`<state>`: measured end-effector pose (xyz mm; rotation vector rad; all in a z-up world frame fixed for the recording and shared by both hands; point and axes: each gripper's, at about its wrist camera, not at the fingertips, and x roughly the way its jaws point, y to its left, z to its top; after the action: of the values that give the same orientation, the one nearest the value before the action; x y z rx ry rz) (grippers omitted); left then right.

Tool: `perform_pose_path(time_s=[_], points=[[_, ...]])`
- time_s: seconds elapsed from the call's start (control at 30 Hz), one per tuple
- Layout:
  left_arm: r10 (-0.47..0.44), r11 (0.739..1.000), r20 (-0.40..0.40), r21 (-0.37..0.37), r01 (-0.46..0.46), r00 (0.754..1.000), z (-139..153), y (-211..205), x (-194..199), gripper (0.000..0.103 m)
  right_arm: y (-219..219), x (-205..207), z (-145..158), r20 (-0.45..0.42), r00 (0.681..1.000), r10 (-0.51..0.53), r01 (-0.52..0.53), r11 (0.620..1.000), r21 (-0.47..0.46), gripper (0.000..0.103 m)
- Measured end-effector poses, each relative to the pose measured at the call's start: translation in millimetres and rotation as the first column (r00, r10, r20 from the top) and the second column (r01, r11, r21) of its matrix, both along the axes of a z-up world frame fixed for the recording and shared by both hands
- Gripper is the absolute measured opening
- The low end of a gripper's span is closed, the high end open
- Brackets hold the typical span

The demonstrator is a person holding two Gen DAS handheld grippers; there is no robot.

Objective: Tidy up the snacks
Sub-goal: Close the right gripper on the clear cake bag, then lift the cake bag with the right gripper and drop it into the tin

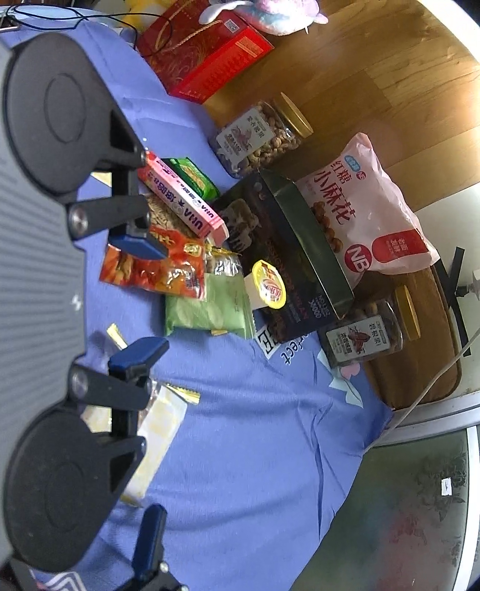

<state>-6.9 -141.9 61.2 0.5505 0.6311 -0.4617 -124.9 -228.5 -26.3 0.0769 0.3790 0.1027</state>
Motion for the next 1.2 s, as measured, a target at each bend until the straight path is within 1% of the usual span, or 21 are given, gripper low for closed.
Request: perform_pose_path(time_s=[0.23, 0.27, 0.37, 0.5, 0.53, 0.57, 0.6, 0.63, 0.73, 0.83, 0.87, 0.93, 1.0, 1.13, 1.2], points=[[0.001, 1.0, 0.004, 0.006, -0.001, 1.0, -1.0, -0.9, 0.1, 0.048, -3.5, 5.7, -5.4, -0.022, 1.0, -0.023, 0.023, 1.0, 0.013, 0.085], [-0.001, 1.0, 0.004, 0.006, 0.001, 1.0, -1.0, -0.8, 0.0, 0.048, -3.6, 5.6, -5.5, -0.022, 0.999, -0.023, 0.024, 1.0, 0.014, 0.082], [-0.008, 1.0, 0.005, 0.007, 0.008, 1.0, -2.0, -3.1, -0.5, 0.054, -4.2, 5.4, -5.5, -0.018, 0.999, -0.027, 0.028, 1.0, 0.01, 0.078], [-0.02, 1.0, -0.002, 0.008, 0.02, 1.0, -3.8, -5.3, -0.6, 0.056, -6.4, 5.0, -5.0, -0.019, 0.999, -0.029, 0.029, 0.999, 0.025, 0.075], [-0.019, 1.0, -0.004, 0.008, 0.019, 1.0, -4.1, -5.3, -0.4, 0.056, -7.2, 5.3, -4.4, -0.021, 0.999, -0.03, 0.03, 0.999, 0.036, 0.072], [-0.017, 1.0, -0.007, 0.007, 0.017, 1.0, -4.4, -4.8, 0.4, 0.056, -9.2, 5.6, -3.8, -0.025, 0.999, -0.025, 0.026, 0.998, 0.057, 0.053], [-0.015, 1.0, -0.01, 0.005, 0.015, 1.0, -4.4, -3.8, 1.2, 0.056, -12.2, 5.9, -2.8, -0.029, 1.0, 0.007, -0.004, 0.995, 0.101, 0.051], [-0.012, 1.0, -0.012, 0.003, 0.012, 1.0, -4.3, -2.5, 1.9, 0.057, -15.4, 7.2, -1.5, -0.039, 0.999, 0.011, -0.005, 0.99, 0.144, 0.05], [-0.003, 1.0, -0.015, -0.004, 0.003, 1.0, -3.6, 2.6, 4.1, 0.058, -21.3, 11.2, -0.6, -0.057, 0.998, 0.012, 0.0, 0.978, 0.208, 0.05], [0.008, 1.0, -0.02, -0.011, -0.008, 1.0, -4.1, 8.5, 7.3, 0.059, -29.6, 14.4, 0.1, -0.076, 0.997, 0.021, 0.003, 0.954, 0.299, 0.049], [0.013, 1.0, -0.017, -0.015, -0.013, 1.0, -3.8, 10.7, 8.2, 0.059, -34.1, 15.6, -0.1, -0.083, 0.996, 0.025, 0.005, 0.939, 0.344, 0.049], [0.02, 0.999, -0.01, -0.025, -0.02, 1.0, -2.0, 14.5, 10.2, 0.065, -42.0, 17.6, -0.8, -0.091, 0.995, 0.031, 0.01, 0.908, 0.419, 0.048], [0.026, 0.999, 0.001, -0.036, -0.026, 1.0, 0.6, 18.3, 11.3, 0.068, -48.7, 20.0, -2.0, -0.102, 0.994, 0.036, 0.018, 0.875, 0.484, 0.048], [0.036, 0.998, -0.004, -0.046, -0.036, 0.999, 1.7, 24.5, 15.8, 0.069, -57.6, 22.2, -4.0, -0.12, 0.992, 0.044, 0.034, 0.815, 0.578, 0.048], [0.042, 0.998, -0.013, -0.047, -0.043, 0.999, -0.3, 27.7, 18.7, 0.069, -59.6, 23.5, -4.0, -0.125, 0.991, 0.048, 0.036, 0.803, 0.595, 0.048]])
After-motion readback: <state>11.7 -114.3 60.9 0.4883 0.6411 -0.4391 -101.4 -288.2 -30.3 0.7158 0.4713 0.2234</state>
